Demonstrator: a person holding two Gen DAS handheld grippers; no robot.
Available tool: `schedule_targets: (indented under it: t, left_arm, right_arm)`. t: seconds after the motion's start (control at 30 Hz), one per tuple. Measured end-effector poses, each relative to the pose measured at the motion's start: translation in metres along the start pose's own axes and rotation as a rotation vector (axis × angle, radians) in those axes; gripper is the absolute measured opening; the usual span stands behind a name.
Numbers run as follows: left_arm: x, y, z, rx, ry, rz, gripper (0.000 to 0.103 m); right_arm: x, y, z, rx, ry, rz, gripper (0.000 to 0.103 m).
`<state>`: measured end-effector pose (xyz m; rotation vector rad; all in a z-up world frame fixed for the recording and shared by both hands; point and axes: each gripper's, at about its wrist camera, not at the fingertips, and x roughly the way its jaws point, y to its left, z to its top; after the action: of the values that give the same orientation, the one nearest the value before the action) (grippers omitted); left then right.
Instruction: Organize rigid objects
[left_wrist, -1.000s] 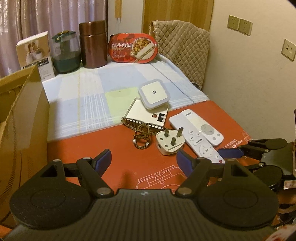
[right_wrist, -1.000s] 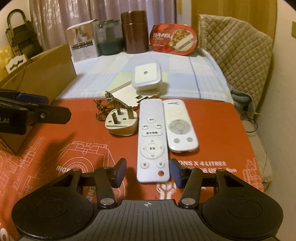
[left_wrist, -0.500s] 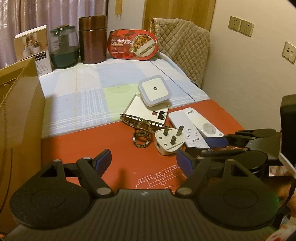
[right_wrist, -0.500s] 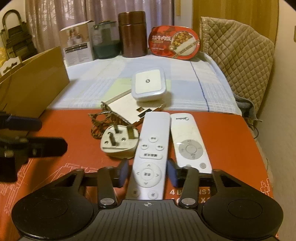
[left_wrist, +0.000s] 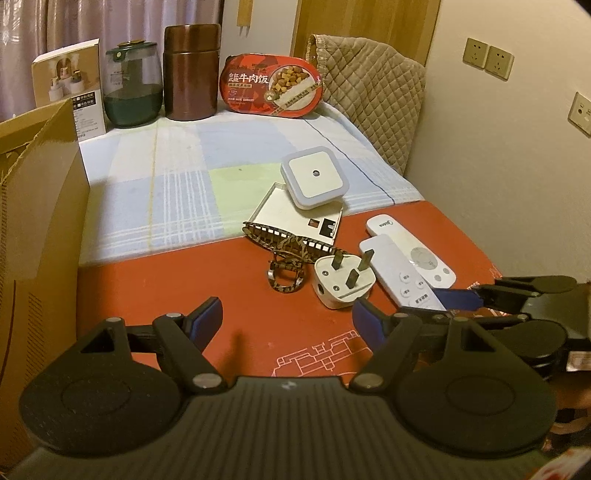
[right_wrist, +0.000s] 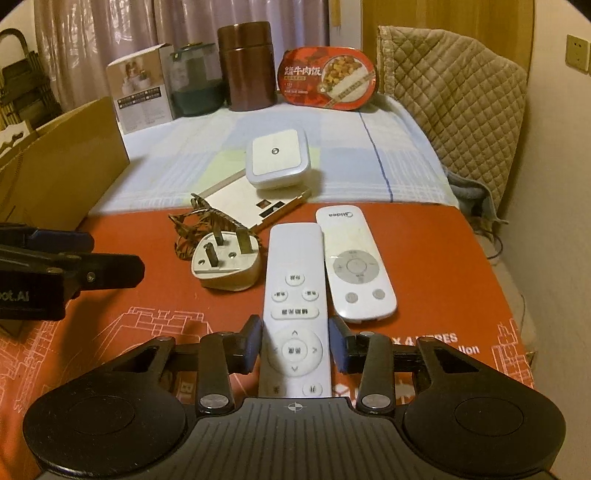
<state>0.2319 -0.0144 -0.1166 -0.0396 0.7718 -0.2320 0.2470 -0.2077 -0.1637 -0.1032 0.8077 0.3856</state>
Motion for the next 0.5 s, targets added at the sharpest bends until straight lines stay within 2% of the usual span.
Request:
schedule_targets:
  t: [0.27, 0.5]
  left_arm:
    - [0.000, -0.001, 0.000, 0.000, -0.004, -0.009, 0.074]
    - [0.009, -0.002, -0.001, -0.001, -0.001, -0.016, 0.074]
  right_arm:
    - [0.022, 0.004, 0.014, -0.045, -0.025, -0.015, 0.037]
    - [0.022, 0.002, 0.014, -0.047, -0.025, -0.015, 0.035]
